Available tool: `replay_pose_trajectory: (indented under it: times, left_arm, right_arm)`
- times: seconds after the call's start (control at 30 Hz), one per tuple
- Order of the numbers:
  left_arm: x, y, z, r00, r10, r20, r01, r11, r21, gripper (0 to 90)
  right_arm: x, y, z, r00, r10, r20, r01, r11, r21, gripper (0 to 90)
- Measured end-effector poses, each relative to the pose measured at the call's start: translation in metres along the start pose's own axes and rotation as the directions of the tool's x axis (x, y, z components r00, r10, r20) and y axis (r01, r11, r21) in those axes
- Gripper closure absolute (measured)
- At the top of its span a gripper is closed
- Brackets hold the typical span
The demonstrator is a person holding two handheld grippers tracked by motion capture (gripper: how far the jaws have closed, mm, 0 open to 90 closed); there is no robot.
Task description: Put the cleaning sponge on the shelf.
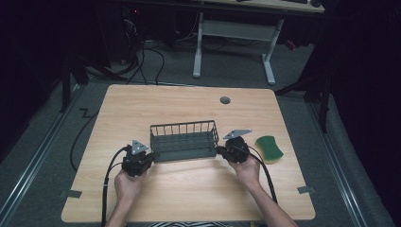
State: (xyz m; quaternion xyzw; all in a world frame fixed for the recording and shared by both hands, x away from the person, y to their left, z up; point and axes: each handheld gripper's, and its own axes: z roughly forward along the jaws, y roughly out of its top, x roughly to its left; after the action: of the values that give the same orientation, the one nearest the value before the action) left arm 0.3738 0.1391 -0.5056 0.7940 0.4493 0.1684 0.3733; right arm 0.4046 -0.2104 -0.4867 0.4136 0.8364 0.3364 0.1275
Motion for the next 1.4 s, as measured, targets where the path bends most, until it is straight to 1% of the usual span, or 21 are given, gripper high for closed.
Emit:
replay_pose_trajectory:
  times: [0.07,0.13,0.2,0.23,0.4,0.43,0.53,0.57,0.63,0.73,0.77,0.93,1.0,1.03,1.07,1.1,1.13,1.2,1.23,1.3,1.4]
  left_arm:
    - [-0.004,-0.002,-0.001,1.0,0.008,0.005,-0.008,1.0,-0.006,86.8]
    - [-0.009,-0.005,-0.003,0.9998,0.007,0.021,-0.007,1.0,-0.006,86.8]
    - [-0.016,-0.006,-0.002,0.9993,0.034,0.014,-0.034,0.9994,-0.003,86.8]
    - [-0.019,-0.007,-0.002,0.999,0.036,0.026,-0.035,0.9994,-0.002,86.7]
    - [-0.028,-0.009,-0.003,0.9978,0.043,0.049,-0.043,0.999,-0.01,86.7]
    - [-0.029,-0.009,-0.003,0.9976,0.041,0.055,-0.04,0.9991,-0.016,86.7]
    - [-0.033,-0.013,-0.005,0.9965,0.032,0.078,-0.03,0.999,-0.032,86.6]
    - [-0.035,-0.013,-0.005,0.9963,0.033,0.079,-0.03,0.999,-0.034,86.6]
    - [-0.04,-0.014,-0.005,0.9962,0.054,0.069,-0.052,0.9982,-0.03,86.6]
    - [-0.042,-0.015,-0.005,0.9957,0.051,0.078,-0.049,0.9984,-0.03,86.4]
    - [-0.043,-0.016,-0.005,0.9956,0.05,0.079,-0.048,0.9983,-0.033,86.4]
    - [-0.043,-0.017,-0.005,0.9949,0.043,0.091,-0.039,0.9985,-0.038,85.5]
    - [-0.04,-0.018,-0.006,0.9926,0.025,0.119,-0.021,0.9991,-0.037,84.4]
    - [-0.039,-0.019,-0.006,0.9922,0.024,0.122,-0.02,0.9991,-0.037,83.9]
    - [-0.039,-0.019,-0.006,0.9926,0.027,0.119,-0.023,0.9992,-0.034,80.4]
    - [-0.039,-0.02,-0.006,0.9928,0.031,0.116,-0.027,0.9992,-0.03,80.4]
    - [-0.039,-0.021,-0.006,0.9927,0.031,0.117,-0.028,0.9993,-0.027,77.6]
    - [-0.036,-0.023,-0.007,0.9927,0.023,0.118,-0.021,0.9995,-0.023,67.8]
    - [-0.035,-0.024,-0.007,0.992,0.021,0.124,-0.017,0.9994,-0.029,60.7]
    - [-0.032,-0.027,-0.01,0.9915,0.019,0.128,-0.012,0.9985,-0.054,48.6]
    - [-0.027,-0.031,-0.013,0.9924,0.008,0.123,0.001,0.9972,-0.075,39.0]
  right_arm:
    - [0.003,-0.006,-0.005,0.9999,-0.01,0.012,0.01,1.0,-0.004,86.7]
    - [0.004,-0.013,-0.01,1.0,0.002,0.005,-0.002,1.0,-0.007,86.6]
    - [0.004,-0.022,-0.015,0.9999,0.009,0.006,-0.009,1.0,-0.009,86.7]
    - [0.005,-0.028,-0.019,0.9999,0.009,0.014,-0.009,1.0,-0.014,86.6]
    - [0.006,-0.038,-0.029,0.9997,0.02,0.014,-0.02,1.0,-0.018,86.5]
    - [0.007,-0.044,-0.035,0.9999,0.011,0.01,-0.011,1.0,-0.019,86.4]
    - [0.008,-0.05,-0.041,0.9998,0.022,0.0,-0.022,0.999,-0.027,86.4]
    - [0.008,-0.054,-0.044,0.9997,0.025,-0.003,-0.025,0.999,-0.034,86.4]
    - [0.01,-0.058,-0.047,0.9998,0.021,0.007,-0.021,0.999,-0.035,86.3]
    - [0.01,-0.063,-0.049,0.9999,0.012,0.003,-0.012,0.999,-0.041,86.2]
    - [0.01,-0.065,-0.05,0.9998,0.02,0.0,-0.02,0.999,-0.041,86.2]
    - [0.011,-0.07,-0.052,0.9999,0.016,-0.004,-0.016,0.999,-0.048,85.4]
    - [0.01,-0.071,-0.052,0.9994,0.029,-0.019,-0.03,0.998,-0.048,79.9]
    - [0.01,-0.072,-0.052,0.9992,0.034,-0.023,-0.035,0.998,-0.046,78.3]
    - [0.01,-0.073,-0.052,0.9991,0.037,-0.021,-0.038,0.999,-0.039,72.8]
    - [0.01,-0.073,-0.052,0.9991,0.037,-0.021,-0.038,0.999,-0.039,72.8]
    - [0.009,-0.074,-0.052,0.9991,0.038,-0.021,-0.039,0.998,-0.045,68.2]
    - [0.009,-0.076,-0.054,0.999,0.043,-0.011,-0.043,0.998,-0.055,61.4]
    - [0.008,-0.077,-0.055,0.9988,0.048,-0.006,-0.048,0.997,-0.062,57.7]
    - [0.007,-0.077,-0.058,0.9987,0.05,-0.002,-0.05,0.996,-0.074,50.8]
    - [0.005,-0.08,-0.063,0.9984,0.049,0.03,-0.046,0.995,-0.094,44.0]
